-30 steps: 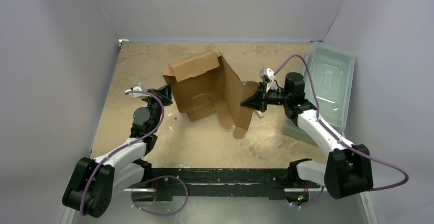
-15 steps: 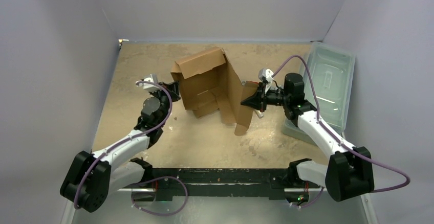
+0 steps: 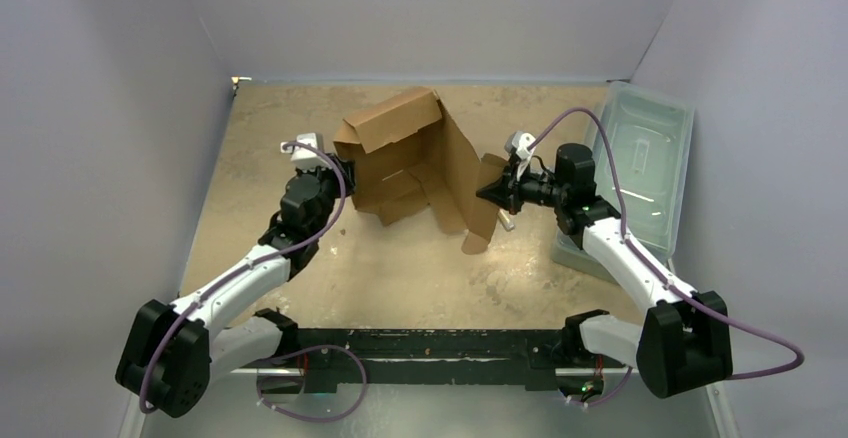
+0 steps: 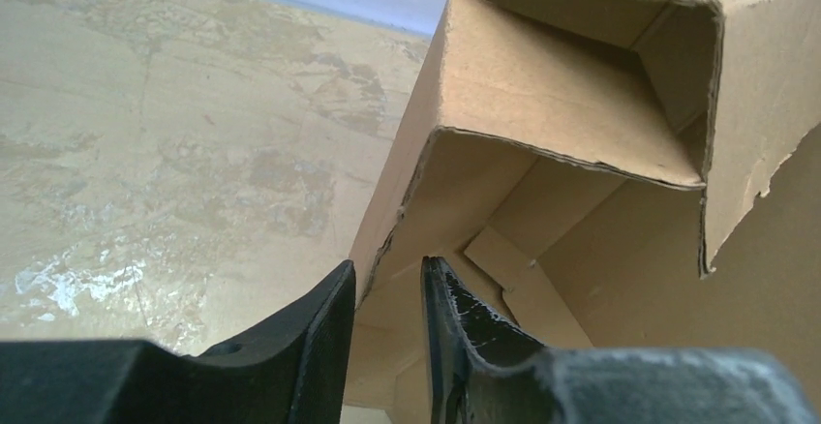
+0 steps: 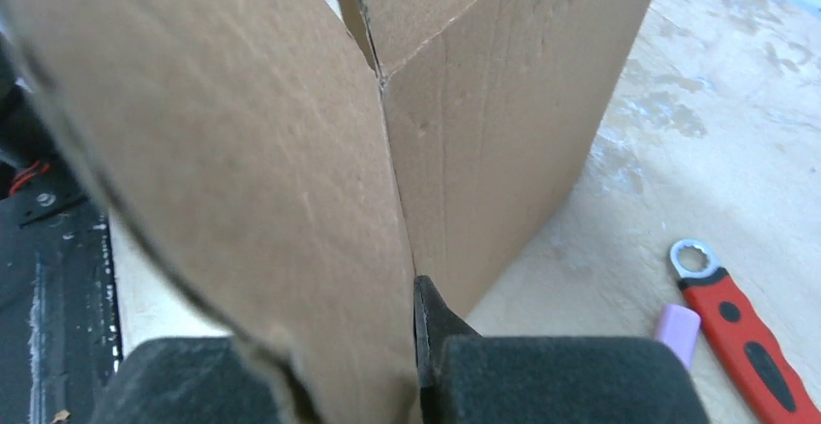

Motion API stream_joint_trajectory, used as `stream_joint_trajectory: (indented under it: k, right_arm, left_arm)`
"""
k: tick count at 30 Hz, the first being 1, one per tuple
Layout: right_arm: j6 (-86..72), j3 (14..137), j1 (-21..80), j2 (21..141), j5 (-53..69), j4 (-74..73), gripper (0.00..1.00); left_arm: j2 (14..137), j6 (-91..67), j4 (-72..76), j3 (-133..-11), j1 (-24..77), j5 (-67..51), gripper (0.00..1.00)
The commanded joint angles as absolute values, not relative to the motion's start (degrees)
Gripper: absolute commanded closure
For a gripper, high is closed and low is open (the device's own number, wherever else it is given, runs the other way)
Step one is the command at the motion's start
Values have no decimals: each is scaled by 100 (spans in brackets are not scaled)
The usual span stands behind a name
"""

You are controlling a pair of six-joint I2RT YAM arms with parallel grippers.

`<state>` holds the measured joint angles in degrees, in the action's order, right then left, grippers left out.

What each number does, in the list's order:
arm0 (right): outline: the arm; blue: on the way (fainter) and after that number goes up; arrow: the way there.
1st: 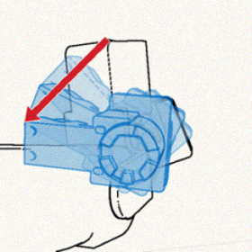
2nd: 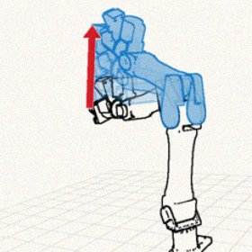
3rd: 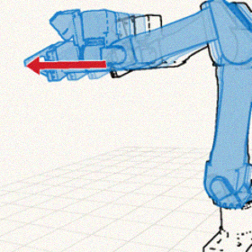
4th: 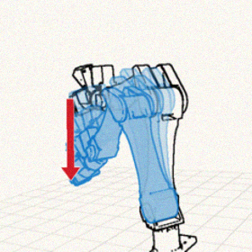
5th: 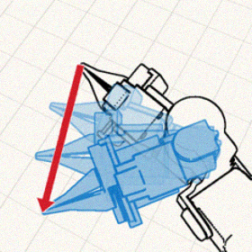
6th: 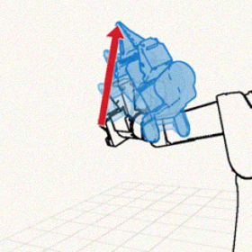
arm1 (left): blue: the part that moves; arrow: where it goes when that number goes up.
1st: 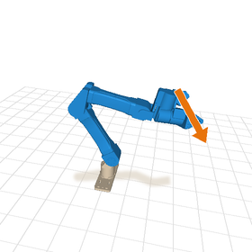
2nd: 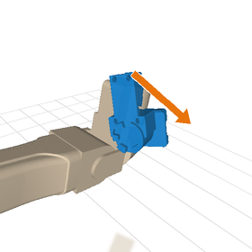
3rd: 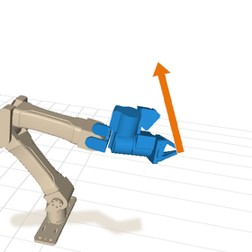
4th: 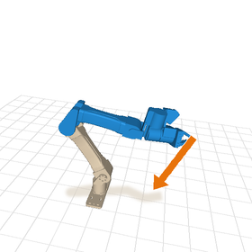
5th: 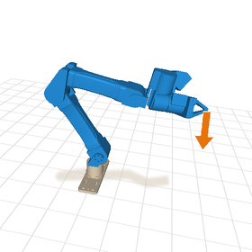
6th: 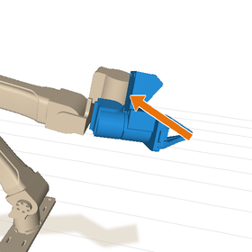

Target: Fold the paper box

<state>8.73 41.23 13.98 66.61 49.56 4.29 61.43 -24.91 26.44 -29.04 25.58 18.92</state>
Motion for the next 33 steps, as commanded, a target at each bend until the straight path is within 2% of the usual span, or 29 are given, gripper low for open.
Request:
stream_joint_trajectory:
  k: [1,8,13,16,18,20,24,33]
  right_arm:
    - [939,4307,1381,6610,4335,79,100]
    - [964,4307,1329,6566,4237,62,100]
    - [963,4315,1315,6579,4267,62,100]
    - [967,4324,1326,6597,4301,70,100]
    - [963,4324,1324,6613,4327,77,100]
    - [958,4332,1317,6626,4354,79,100]
    - [945,4324,1319,6619,4376,87,100]
    - [933,4315,1320,6578,4427,97,100]
  left_arm:
    - [5823,-2160,2193,-3246,2584,1615,67]
    - [5260,-2020,1265,-3568,2568,1567,51]
    - [4625,-2011,135,-3907,2571,1250,45]
    - [4260,-2477,-547,-4113,2568,872,39]
    - [4191,-2925,-634,-4179,2568,415,39]
    - [4240,-3596,-419,-4029,2575,-51,38]
    - [4492,-4634,1372,-3258,2575,-847,37]
    - [5821,-4908,2756,-3561,2575,-302,28]
